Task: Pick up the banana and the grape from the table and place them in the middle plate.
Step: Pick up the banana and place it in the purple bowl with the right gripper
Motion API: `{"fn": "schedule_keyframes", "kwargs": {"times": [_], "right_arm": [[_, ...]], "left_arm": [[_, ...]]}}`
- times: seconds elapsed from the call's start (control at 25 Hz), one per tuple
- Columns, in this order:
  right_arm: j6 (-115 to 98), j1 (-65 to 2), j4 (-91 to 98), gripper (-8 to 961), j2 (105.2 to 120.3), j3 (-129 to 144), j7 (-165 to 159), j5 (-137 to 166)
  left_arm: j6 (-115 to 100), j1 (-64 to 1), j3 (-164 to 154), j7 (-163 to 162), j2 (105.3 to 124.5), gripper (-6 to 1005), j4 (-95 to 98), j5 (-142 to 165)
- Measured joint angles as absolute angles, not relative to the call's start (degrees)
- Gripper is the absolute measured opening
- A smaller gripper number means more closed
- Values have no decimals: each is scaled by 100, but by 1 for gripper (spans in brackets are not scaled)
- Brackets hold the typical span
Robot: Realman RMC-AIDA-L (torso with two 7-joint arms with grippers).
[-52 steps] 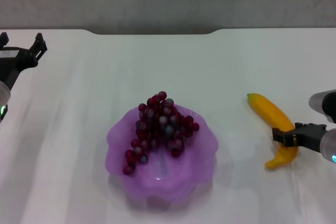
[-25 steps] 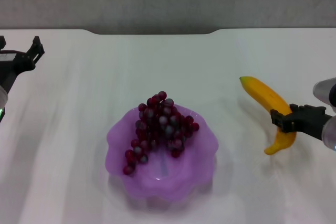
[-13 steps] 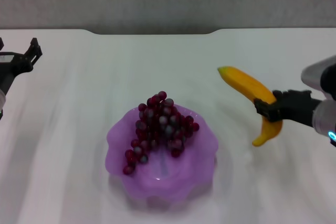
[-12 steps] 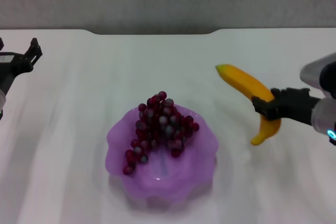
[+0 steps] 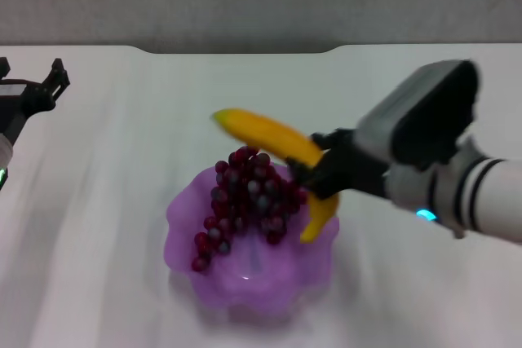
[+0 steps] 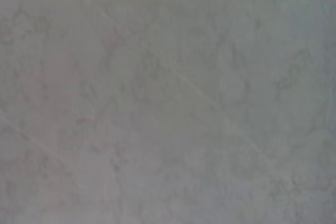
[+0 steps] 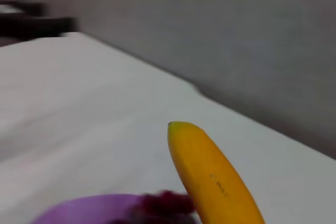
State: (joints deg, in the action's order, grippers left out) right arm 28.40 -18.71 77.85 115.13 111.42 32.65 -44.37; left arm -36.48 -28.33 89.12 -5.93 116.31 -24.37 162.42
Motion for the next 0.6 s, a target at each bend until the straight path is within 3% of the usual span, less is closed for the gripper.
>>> {"fn": "schedule_keyframes", "kwargs": {"times": [0.32,0.6], "right_arm": [[2622,-2348,7532,579,11518,12099,3246,-4580],[2615,-2319,7374,591,11527,12219,3231,-4592]], "left_arm": [[-3627,-2893,8912,-589,11648,861,-2443,16242],[-3621,-2900,8912,-589,11647,862,-2441,16249]]}}
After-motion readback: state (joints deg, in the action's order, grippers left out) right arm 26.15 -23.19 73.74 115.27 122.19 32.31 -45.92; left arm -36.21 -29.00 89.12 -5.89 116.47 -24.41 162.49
